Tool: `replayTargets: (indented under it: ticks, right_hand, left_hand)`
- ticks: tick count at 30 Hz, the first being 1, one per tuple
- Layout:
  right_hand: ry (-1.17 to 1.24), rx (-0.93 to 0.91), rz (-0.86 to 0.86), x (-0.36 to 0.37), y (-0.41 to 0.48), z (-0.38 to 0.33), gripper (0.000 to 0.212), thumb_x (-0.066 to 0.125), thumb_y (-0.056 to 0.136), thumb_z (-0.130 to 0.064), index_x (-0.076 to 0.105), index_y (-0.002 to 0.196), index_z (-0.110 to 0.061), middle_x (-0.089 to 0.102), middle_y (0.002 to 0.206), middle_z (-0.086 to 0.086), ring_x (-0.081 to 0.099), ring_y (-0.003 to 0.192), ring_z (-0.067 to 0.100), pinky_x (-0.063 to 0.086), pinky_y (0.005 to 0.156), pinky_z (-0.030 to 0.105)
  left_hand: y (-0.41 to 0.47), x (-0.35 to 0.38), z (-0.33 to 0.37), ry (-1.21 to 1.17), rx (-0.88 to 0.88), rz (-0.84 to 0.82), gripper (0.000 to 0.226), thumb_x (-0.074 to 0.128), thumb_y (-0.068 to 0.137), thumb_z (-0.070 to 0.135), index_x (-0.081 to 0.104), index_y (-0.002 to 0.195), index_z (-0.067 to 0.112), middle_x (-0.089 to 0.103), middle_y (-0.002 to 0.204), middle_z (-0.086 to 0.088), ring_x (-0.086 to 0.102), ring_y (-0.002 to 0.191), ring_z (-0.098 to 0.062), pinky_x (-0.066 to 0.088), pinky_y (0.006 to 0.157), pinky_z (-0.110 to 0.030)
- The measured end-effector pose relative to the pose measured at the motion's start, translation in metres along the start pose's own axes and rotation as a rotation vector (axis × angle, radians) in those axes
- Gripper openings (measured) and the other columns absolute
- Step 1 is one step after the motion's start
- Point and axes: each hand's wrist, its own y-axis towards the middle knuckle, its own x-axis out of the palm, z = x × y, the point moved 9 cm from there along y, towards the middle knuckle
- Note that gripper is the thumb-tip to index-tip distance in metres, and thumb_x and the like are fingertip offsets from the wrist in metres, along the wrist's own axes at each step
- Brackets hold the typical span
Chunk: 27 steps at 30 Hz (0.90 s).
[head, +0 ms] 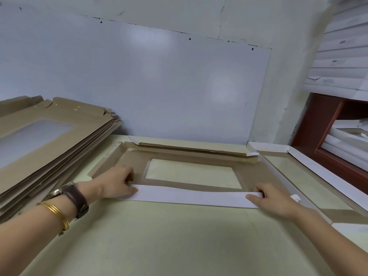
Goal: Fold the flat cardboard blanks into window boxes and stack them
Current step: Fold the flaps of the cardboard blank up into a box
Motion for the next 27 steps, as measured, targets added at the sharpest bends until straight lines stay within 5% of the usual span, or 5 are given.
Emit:
replayTargets:
  ticks: [3, 6, 11, 16, 27]
  right_hand:
    - [-0.008, 0.004, -0.043, 0.01, -0.001, -0.005, 0.011, 0.061, 0.09, -0.032, 0.054, 0.091, -0.024, 0.046, 0.097, -0.006, 0.05, 0.093, 0.009, 0.04, 0.077, 0.025]
    - [-0.004, -0.01, -0.094, 0.023, -0.004, -0.019, 0.041, 0.052, 0.091, -0.016, 0.048, 0.13, -0.025, 0.039, 0.114, -0.008, 0.037, 0.116, 0.012, 0.034, 0.091, 0.025]
    - [-0.004, -0.157, -0.092, 0.045, -0.008, -0.08, 0.07, 0.042, 0.083, 0.002, 0.029, 0.149, -0.018, 0.024, 0.156, -0.001, 0.018, 0.145, 0.015, 0.018, 0.115, 0.024]
    - [-0.009, -0.301, -0.114, 0.081, -0.013, -0.165, 0.056, 0.026, 0.105, -0.035, 0.012, 0.156, -0.017, 0.003, 0.164, -0.004, -0.004, 0.149, 0.009, 0.0, 0.121, 0.029]
    - [-0.124, -0.288, -0.261, 0.113, -0.014, -0.169, 0.067, 0.01, 0.1, -0.057, -0.002, 0.156, -0.021, -0.008, 0.163, -0.009, -0.012, 0.147, 0.003, -0.004, 0.121, 0.031]
  left_hand:
    - [-0.001, 0.008, 0.012, 0.068, 0.067, -0.007, 0.046, 0.06, 0.08, 0.021, 0.048, 0.124, 0.02, 0.043, 0.121, 0.001, 0.044, 0.115, -0.02, 0.04, 0.097, -0.031]
    - [-0.004, 0.021, 0.038, 0.071, 0.171, -0.036, 0.067, 0.054, 0.082, 0.012, 0.032, 0.146, 0.017, 0.029, 0.147, -0.001, 0.032, 0.133, -0.022, 0.029, 0.109, -0.029]
    - [-0.007, 0.042, 0.088, 0.001, 0.291, -0.034, 0.056, 0.038, 0.099, 0.016, 0.023, 0.152, 0.021, 0.013, 0.161, 0.001, 0.011, 0.147, -0.015, 0.006, 0.116, -0.024]
    - [-0.002, 0.067, 0.127, 0.055, 0.284, -0.116, 0.051, 0.019, 0.104, 0.04, 0.011, 0.154, 0.033, 0.0, 0.162, 0.008, -0.003, 0.149, -0.014, -0.002, 0.119, -0.048]
    - [-0.002, 0.083, 0.12, 0.141, 0.238, -0.128, 0.059, 0.011, 0.103, 0.045, -0.004, 0.154, 0.02, -0.005, 0.162, 0.004, -0.006, 0.149, -0.012, -0.003, 0.12, -0.033]
